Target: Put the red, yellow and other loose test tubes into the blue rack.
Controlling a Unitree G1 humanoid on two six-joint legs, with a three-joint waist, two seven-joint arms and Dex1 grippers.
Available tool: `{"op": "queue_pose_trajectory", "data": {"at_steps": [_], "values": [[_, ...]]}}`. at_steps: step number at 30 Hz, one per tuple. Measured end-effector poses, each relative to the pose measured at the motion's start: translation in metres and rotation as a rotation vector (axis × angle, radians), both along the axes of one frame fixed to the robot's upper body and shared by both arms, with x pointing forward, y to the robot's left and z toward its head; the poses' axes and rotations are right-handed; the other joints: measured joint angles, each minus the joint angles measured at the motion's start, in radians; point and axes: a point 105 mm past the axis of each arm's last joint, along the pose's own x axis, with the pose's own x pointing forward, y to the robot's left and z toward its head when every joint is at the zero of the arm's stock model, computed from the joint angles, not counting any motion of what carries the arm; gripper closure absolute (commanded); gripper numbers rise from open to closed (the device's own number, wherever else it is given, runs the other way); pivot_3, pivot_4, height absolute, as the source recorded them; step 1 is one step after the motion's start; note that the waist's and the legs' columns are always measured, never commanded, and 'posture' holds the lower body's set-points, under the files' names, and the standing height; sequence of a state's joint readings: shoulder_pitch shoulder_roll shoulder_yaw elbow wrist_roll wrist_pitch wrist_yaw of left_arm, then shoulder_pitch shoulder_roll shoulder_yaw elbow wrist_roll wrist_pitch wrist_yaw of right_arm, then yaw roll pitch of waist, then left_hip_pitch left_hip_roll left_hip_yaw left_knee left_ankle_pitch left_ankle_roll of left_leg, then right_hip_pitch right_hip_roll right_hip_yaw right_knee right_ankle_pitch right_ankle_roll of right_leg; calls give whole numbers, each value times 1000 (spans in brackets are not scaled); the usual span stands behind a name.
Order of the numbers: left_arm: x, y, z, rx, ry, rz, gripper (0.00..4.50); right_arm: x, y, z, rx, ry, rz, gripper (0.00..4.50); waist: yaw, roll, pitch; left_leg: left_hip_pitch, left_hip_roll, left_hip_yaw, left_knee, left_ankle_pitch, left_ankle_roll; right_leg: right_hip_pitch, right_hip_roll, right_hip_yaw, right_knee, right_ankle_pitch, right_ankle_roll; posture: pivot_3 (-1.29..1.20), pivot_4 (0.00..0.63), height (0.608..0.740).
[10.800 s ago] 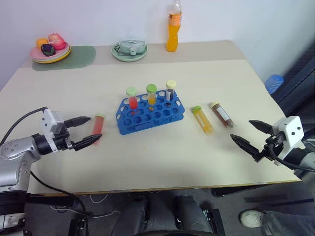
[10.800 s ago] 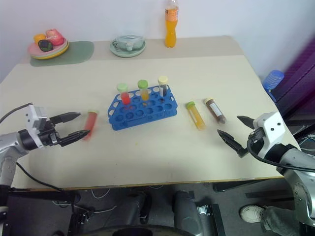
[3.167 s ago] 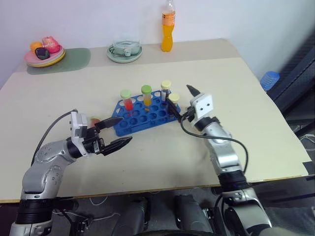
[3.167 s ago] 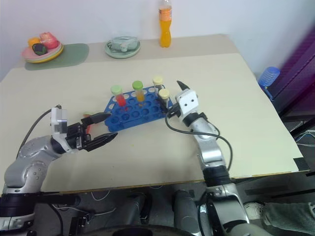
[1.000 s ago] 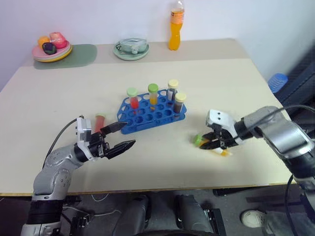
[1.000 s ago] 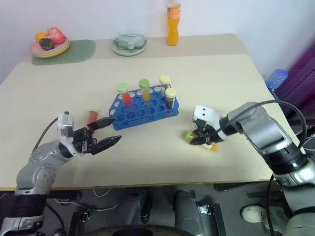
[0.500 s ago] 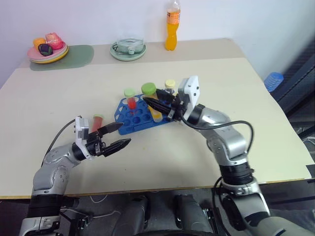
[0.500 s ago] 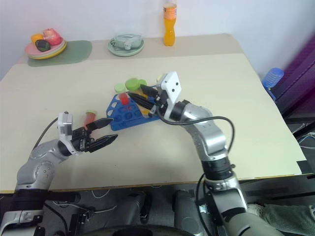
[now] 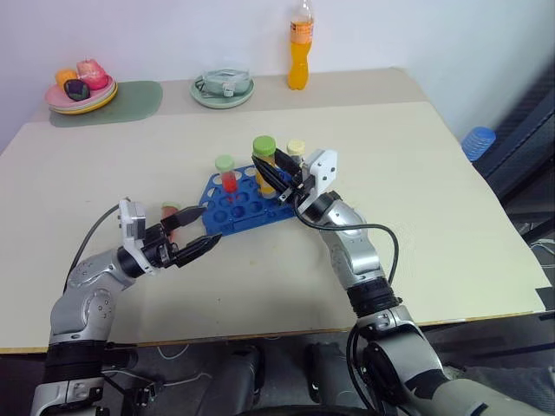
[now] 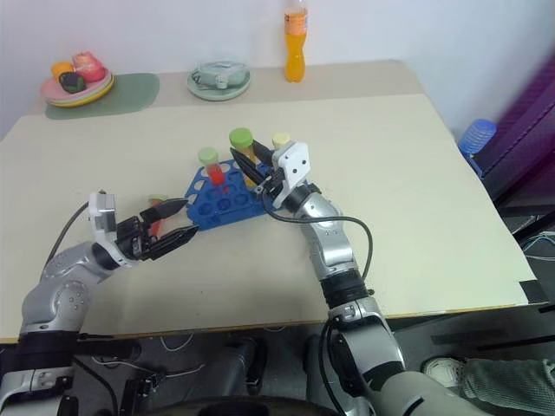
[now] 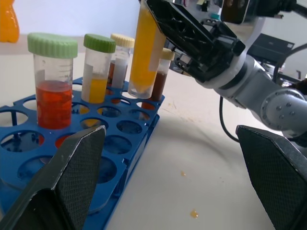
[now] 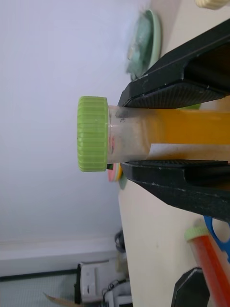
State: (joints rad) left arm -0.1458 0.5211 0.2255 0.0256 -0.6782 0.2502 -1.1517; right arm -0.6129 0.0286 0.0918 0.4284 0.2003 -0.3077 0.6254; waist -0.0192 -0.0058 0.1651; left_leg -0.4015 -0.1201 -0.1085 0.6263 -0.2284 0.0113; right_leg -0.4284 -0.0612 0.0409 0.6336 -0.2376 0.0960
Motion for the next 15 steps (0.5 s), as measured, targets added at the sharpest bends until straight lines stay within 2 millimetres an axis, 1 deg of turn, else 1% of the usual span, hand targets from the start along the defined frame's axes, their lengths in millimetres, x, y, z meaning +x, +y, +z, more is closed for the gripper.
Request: {"op": "queue_pose_trajectory", "data": {"at_steps": [5, 8, 15], "values": [[-3, 4, 3, 11, -11, 15, 0, 0, 2, -5, 6, 1, 4, 3627, -1, 0, 0, 8, 0, 0, -4, 0, 0, 5, 0, 1, 0, 0, 0, 0, 150, 740], [-4, 5, 4, 11, -18, 22, 0, 0, 1, -28, -16, 72, -1, 3627, 0, 0, 0, 8, 0, 0, -6, 0, -1, 4, 0, 1, 0, 0, -1, 0, 150, 740], [-5, 6, 4, 12, -14, 35, 0, -4, 0, -27, -30, 48, -18, 3627, 0, 0, 0, 8, 0, 1, -7, 1, -1, 4, 0, 2, 0, 0, -1, 0, 150, 740]]}}
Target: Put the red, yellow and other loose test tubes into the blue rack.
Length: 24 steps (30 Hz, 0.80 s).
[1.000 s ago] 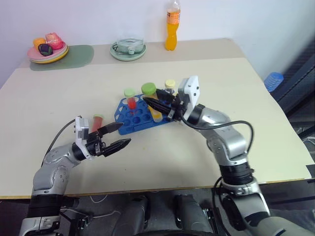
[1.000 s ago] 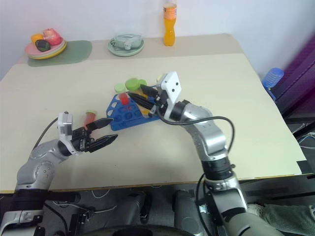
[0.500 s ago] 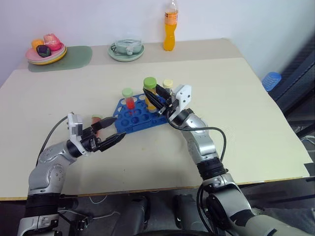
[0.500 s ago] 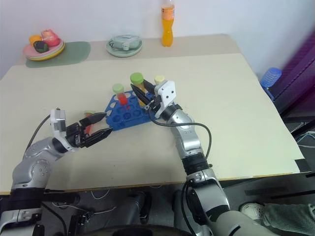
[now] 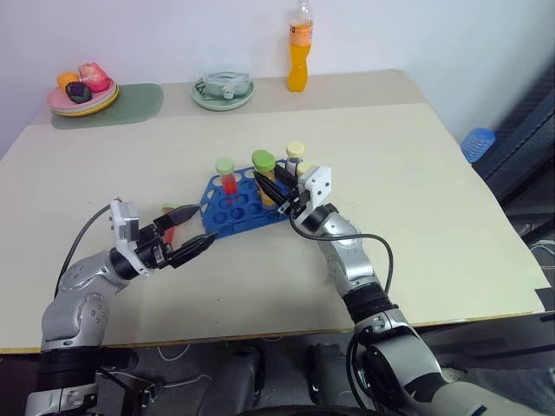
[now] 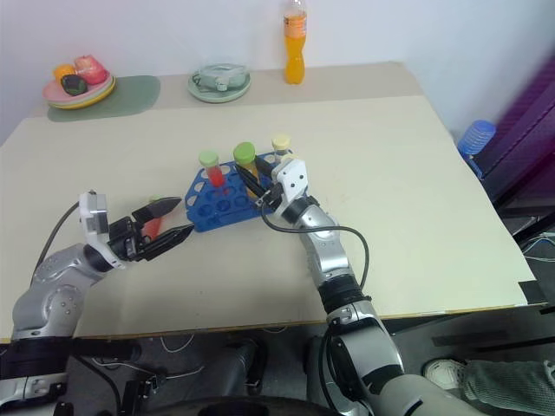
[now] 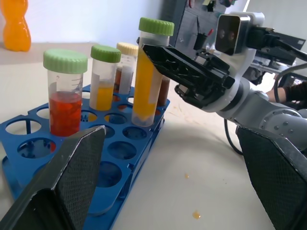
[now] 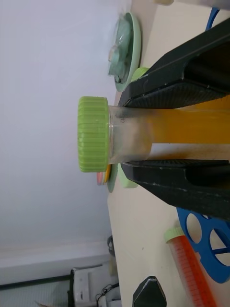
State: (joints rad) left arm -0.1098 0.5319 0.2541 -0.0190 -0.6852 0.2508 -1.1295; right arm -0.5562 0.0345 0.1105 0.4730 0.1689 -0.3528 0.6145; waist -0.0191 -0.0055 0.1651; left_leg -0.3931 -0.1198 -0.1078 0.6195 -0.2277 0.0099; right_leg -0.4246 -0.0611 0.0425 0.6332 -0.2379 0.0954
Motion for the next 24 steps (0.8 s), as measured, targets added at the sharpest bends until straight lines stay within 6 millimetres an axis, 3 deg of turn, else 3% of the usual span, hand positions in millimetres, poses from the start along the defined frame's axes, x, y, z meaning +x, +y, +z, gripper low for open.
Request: {"op": "queue_pose_trajectory", "data": {"at_steps": [24], "values": [[0, -1, 3, 3, -8, 4, 0, 6, -7, -2, -14, -43, -117, 3627, 0, 0, 0, 0, 0, 0, 0, 0, 0, 0, 0, 0, 0, 0, 0, 0, 150, 740]]}}
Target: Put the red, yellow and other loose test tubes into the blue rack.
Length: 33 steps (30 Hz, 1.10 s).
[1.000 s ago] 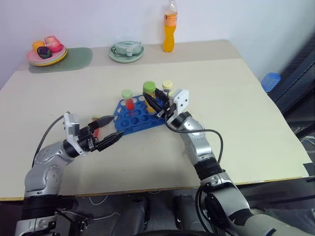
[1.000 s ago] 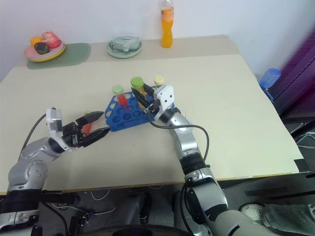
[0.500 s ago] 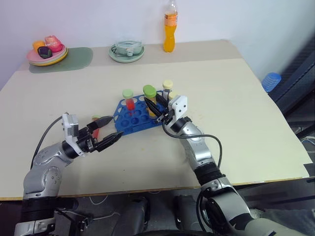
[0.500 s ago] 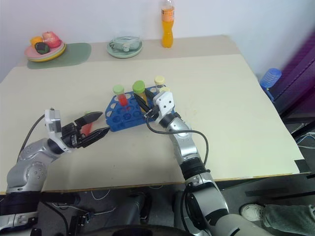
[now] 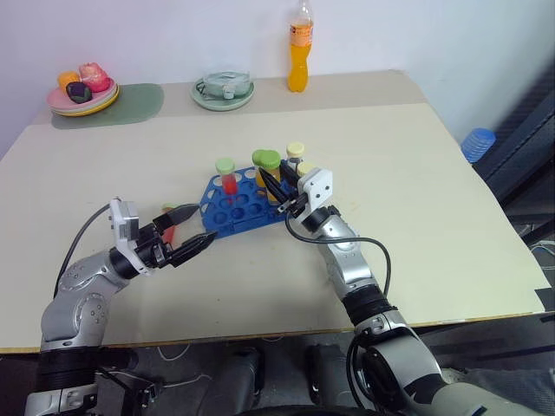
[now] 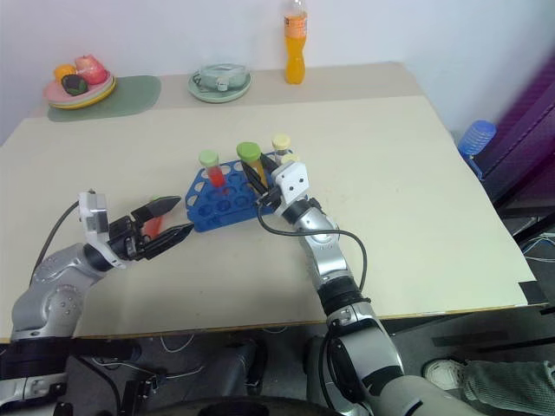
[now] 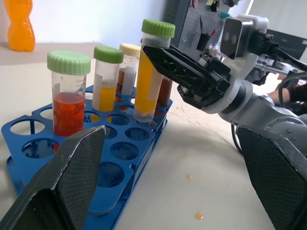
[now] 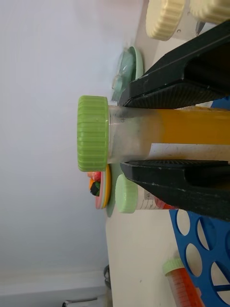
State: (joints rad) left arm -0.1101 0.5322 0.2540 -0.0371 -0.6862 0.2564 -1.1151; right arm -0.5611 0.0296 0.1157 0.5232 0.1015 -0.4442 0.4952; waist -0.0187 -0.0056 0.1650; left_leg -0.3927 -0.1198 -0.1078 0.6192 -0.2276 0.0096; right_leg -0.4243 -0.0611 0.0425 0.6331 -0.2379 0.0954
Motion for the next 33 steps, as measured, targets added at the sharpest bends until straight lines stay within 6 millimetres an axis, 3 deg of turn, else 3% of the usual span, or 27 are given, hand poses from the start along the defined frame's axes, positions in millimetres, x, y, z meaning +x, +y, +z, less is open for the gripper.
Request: {"op": "queue_pose_trajectory", "data": {"at_steps": [18, 28, 33], "values": [[-1, 0, -1, 0, 6, 4, 0, -10, 10, -2, -5, 10, 38, 3627, 0, 0, 0, 0, 0, 0, -1, 0, 0, 0, 0, 0, 0, 0, 0, 0, 150, 740], [-3, 0, -2, 3, 9, 5, 0, -8, 11, -17, -23, 74, 46, 3627, -1, 0, 0, 0, 0, 0, -4, 1, -1, -1, 0, 0, -1, 0, -1, 0, 150, 740], [-3, 0, -1, 4, 3, 5, 0, -7, 9, -17, -1, 97, 66, 1317, -2, 0, 0, 0, 0, 0, -4, 1, -1, -1, 0, 0, -1, 0, -1, 0, 150, 740]]}}
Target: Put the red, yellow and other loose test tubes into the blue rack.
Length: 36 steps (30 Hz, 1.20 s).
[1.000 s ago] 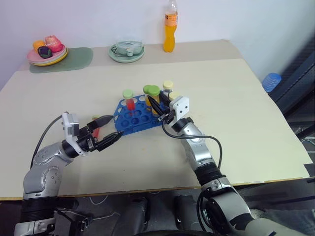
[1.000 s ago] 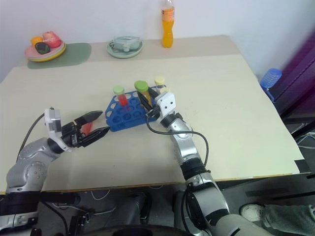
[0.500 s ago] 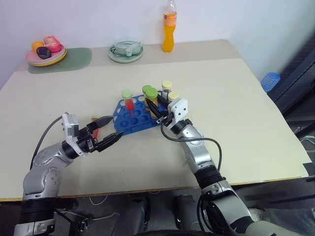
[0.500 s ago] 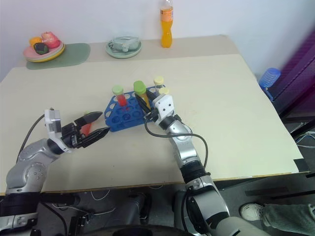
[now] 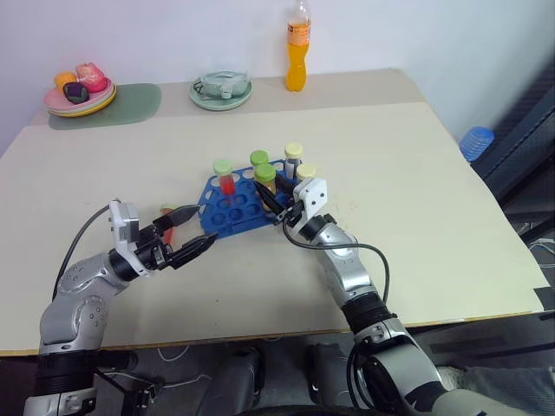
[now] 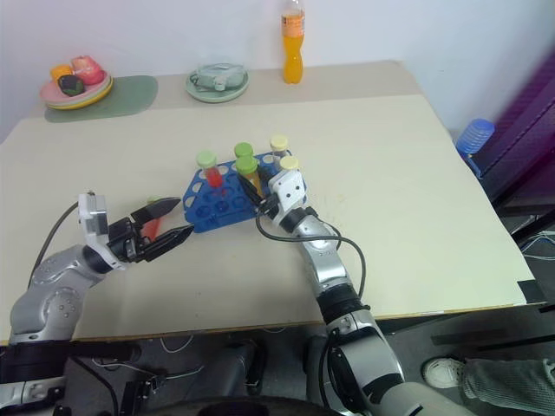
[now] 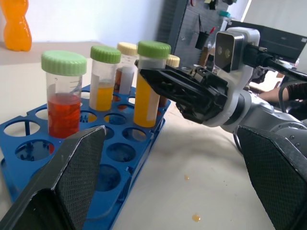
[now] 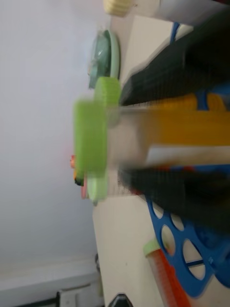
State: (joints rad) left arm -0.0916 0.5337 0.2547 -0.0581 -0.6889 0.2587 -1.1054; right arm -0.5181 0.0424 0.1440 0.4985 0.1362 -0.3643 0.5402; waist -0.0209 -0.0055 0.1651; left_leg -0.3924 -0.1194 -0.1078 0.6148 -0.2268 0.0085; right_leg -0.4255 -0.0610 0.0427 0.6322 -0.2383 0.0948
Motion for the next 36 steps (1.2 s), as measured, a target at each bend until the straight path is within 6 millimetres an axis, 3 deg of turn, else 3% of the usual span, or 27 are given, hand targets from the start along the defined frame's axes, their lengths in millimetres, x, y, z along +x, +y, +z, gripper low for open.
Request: {"op": "queue_pose_trajectory", "data": {"at_steps": [2, 3, 10, 23, 27, 30, 33, 36], "values": [[0, 0, 0, 1, -2, 1, 0, 0, 0, 0, -4, -4, -4, 249, 1, 0, 0, 0, 0, 0, 0, 0, 0, 0, 0, 0, 0, 0, 0, 0, 150, 740], [0, 0, 0, 1, 0, 3, 0, 0, 0, 0, -8, -8, -9, 55, 1, 0, 0, 0, 0, 0, 0, 0, 0, 0, 0, 0, 0, 0, 0, 0, 150, 740], [1, 2, -2, -1, 17, 24, 0, -2, -4, -3, -66, -34, -23, 55, 2, 0, 0, 0, 0, 0, 0, 0, 0, 0, 0, 0, 0, 0, 0, 0, 150, 740], [8, 17, 13, -98, 35, 130, 0, -38, -52, -18, -252, 15, 43, 55, 7, 0, 0, 0, 0, 0, 0, 0, 0, 1, 0, 0, -1, 0, 0, 0, 150, 740], [18, 25, 19, -146, 45, 275, 0, -60, -76, -27, -331, 109, 76, 55, 12, -2, 0, -1, 0, 0, 1, 0, 0, 5, -1, 0, -2, 0, 0, 0, 150, 740], [32, 41, 18, -103, 129, 497, 0, -76, -98, -28, -388, 158, 103, 55, 15, -3, 1, -1, 0, 0, 1, 0, 0, 6, -1, 0, -2, 0, 0, 0, 150, 740], [45, 53, 20, 2, 229, 681, 0, -80, -117, -13, -440, 146, 106, 55, 12, -7, 3, -1, 1, 0, 2, 0, 0, 6, 0, -1, -1, 0, 1, 0, 150, 740], [59, 55, 41, 37, 309, 756, 0, -76, -135, 7, -479, 118, 90, 55, 13, -9, 5, -2, 1, -1, 3, 0, 0, 6, 0, -2, -2, 0, 1, 0, 150, 740]]}}
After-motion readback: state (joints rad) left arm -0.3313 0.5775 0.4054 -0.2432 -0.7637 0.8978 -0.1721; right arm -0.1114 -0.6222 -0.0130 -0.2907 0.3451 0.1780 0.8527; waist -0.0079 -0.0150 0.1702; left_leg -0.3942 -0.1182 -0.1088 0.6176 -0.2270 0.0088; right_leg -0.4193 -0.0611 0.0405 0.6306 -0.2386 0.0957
